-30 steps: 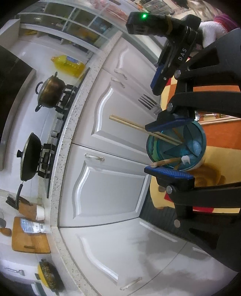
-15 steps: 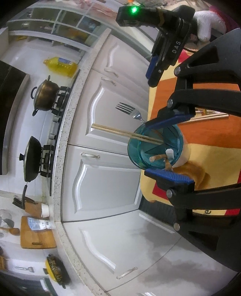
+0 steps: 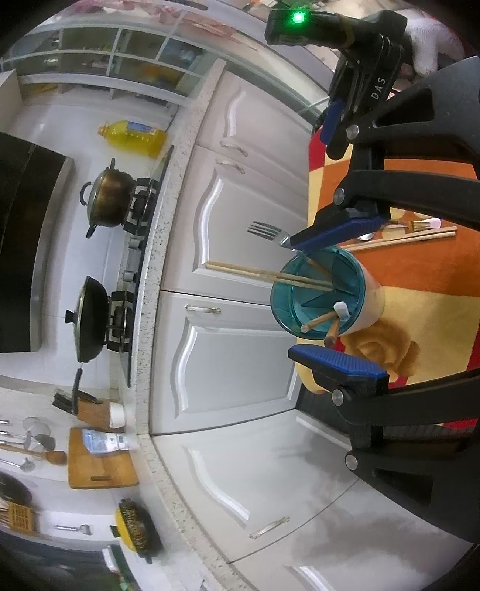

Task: Organize utensils
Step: 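Withdraw both open tools from the cup back over the blanket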

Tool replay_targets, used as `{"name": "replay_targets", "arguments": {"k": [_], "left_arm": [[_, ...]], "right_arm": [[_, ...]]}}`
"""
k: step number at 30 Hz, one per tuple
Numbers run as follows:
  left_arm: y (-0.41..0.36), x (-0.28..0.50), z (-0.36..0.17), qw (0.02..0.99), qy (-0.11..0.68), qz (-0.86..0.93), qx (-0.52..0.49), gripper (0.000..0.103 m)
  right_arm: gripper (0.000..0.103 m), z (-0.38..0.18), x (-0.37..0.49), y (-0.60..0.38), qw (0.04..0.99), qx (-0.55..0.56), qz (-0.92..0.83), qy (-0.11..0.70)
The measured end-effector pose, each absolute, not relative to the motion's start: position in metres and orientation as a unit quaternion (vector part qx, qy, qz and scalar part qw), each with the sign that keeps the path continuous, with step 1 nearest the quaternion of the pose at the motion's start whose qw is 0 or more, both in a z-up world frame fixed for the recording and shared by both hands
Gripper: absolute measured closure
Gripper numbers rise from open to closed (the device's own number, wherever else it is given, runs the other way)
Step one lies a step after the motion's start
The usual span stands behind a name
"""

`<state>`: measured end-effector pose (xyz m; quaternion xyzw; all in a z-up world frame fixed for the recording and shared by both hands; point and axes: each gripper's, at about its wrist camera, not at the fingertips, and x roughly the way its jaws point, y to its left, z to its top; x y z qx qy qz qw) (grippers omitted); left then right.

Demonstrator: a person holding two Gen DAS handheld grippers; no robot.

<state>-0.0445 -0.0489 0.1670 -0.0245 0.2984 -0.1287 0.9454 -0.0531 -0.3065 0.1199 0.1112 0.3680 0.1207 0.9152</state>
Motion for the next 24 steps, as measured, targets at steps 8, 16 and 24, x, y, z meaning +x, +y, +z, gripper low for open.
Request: {"name": "replay_targets", "arguments": {"k": [8,16,24], "left_arm": [[-0.065,-0.065,0.164,0.942,0.302,-0.144,-0.014,0.05],[-0.082,-0.078,0.147,0.936,0.316,-0.157,0.0,0.05],[-0.089,-0.078,0.126,0.928,0.337,-0.161,0.006,0.05]], "right_arm": [[0.063,0.12,-0.07,-0.313,0.915,0.111,0.109,0.372],[0.063,0.112,-0.08,-0.319,0.912,0.112,0.099,0.382],[0.062,0.099,-0.081,-0.319,0.906,0.114,0.097,0.396]]}}
